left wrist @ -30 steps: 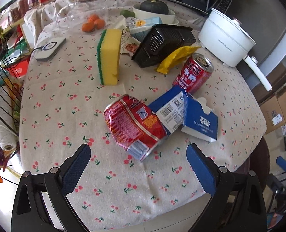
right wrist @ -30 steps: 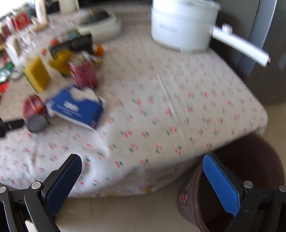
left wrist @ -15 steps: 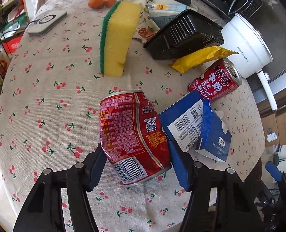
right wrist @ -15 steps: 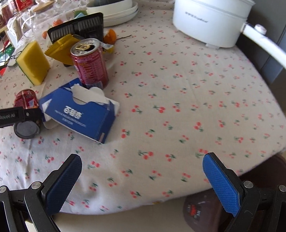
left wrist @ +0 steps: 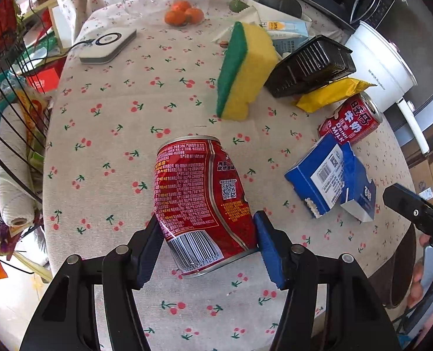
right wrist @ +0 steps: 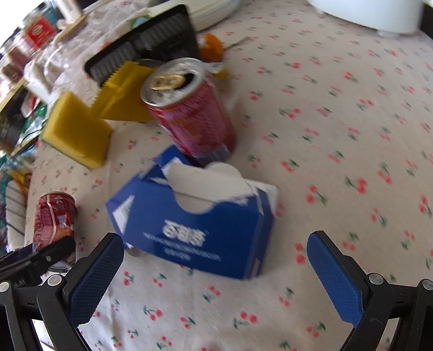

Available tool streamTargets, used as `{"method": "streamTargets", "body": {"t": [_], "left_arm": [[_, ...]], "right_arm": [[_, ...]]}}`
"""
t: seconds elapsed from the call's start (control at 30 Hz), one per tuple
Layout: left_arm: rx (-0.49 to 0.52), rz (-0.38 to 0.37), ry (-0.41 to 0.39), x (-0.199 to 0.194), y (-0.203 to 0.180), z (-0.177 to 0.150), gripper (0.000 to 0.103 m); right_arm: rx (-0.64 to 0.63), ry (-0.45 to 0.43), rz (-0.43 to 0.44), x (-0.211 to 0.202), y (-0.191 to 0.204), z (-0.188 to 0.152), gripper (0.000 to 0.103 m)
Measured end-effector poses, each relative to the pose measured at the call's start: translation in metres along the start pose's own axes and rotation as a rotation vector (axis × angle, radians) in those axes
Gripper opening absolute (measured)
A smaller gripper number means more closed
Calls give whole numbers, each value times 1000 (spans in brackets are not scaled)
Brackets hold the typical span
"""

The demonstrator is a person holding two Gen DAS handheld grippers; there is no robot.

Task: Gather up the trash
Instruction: 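Grasp the red drink can with the left tool while the right tool grasps the blue biscuit box, then carry the blue biscuit box over the brown bin with the right tool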

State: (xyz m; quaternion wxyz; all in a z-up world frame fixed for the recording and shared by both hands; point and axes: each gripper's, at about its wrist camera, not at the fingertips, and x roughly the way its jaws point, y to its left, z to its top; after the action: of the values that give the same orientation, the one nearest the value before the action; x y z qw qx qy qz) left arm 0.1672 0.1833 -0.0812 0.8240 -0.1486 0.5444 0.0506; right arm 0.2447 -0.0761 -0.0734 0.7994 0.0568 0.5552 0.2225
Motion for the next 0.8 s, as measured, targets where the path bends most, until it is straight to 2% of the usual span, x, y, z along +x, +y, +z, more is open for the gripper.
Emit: {"method": "streamTargets", "body": {"t": [0.13, 0.2, 0.33, 0.43, 0.6, 0.63, 0.8], "left_arm": [[8, -21, 16, -1, 13, -4, 64], [34, -14, 13, -1, 11, -5, 64], [104, 19, -1, -2, 3, -7, 64], [132, 40, 18, 4, 0, -8, 61], [166, 71, 5, 7, -4, -10, 61], [164, 71, 5, 7, -4, -9, 61], [120, 21, 12, 4, -2, -8, 61]], "right_arm": [[-274, 2, -90, 10, 16, 1, 103], [-389, 33, -127, 22, 20, -5, 103], [-510, 83, -168, 48, 26, -13, 103], [-535, 101, -186, 67, 28, -12, 103], [-511, 45, -182, 71, 24, -6, 102], [-505, 32, -181, 70, 24, -5, 100], [-433, 20, -104, 62, 21, -6, 75]]}}
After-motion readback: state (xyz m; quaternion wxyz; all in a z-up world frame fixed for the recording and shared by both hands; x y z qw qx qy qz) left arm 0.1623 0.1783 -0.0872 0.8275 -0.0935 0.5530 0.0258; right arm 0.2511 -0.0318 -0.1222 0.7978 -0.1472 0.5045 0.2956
